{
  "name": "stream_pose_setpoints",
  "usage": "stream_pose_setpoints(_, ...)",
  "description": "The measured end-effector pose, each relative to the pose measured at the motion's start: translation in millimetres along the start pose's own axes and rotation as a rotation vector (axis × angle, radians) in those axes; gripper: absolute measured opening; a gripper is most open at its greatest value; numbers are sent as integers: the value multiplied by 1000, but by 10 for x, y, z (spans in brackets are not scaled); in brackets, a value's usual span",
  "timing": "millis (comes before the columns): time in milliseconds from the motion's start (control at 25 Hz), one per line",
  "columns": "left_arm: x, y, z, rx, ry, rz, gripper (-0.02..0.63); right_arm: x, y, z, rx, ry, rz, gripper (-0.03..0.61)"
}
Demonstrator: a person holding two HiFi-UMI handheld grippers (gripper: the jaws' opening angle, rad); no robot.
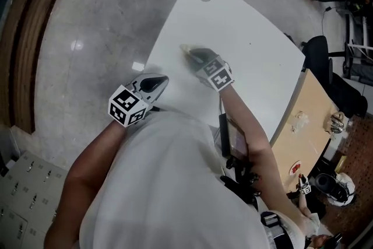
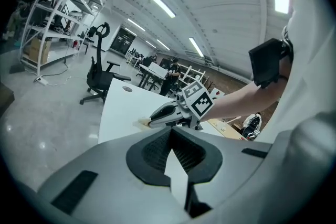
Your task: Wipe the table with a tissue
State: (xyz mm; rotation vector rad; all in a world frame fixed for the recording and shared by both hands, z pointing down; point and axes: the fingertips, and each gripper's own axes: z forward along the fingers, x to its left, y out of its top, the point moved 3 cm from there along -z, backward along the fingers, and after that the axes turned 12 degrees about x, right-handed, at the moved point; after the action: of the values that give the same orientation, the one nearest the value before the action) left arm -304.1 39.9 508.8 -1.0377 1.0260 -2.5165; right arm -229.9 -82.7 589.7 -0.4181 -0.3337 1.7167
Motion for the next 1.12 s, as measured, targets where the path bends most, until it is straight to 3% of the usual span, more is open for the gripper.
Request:
stream_pose_setpoints(160,-46,4,89,27,-20,17,6,-61,-155,-237,-105,-2,131,49)
stream_pose_setpoints(320,-134,86,227,39,-43,36,6,-327,-525,-523,-167,-53,343,49)
stream_pose_setpoints(720,-637,246,700,63,-62,68,6,-1211,-1981,-1217,-150,-281,769,51)
stream_pose_setpoints(880,-739,246,777,67,-44,59,6,-1511,-2167,-1262,-127,-328,779,51)
stream_pose_setpoints(1120,-819,200,980,89,6,23,6,-1982,-2137,-1139,-81,-336,621,51)
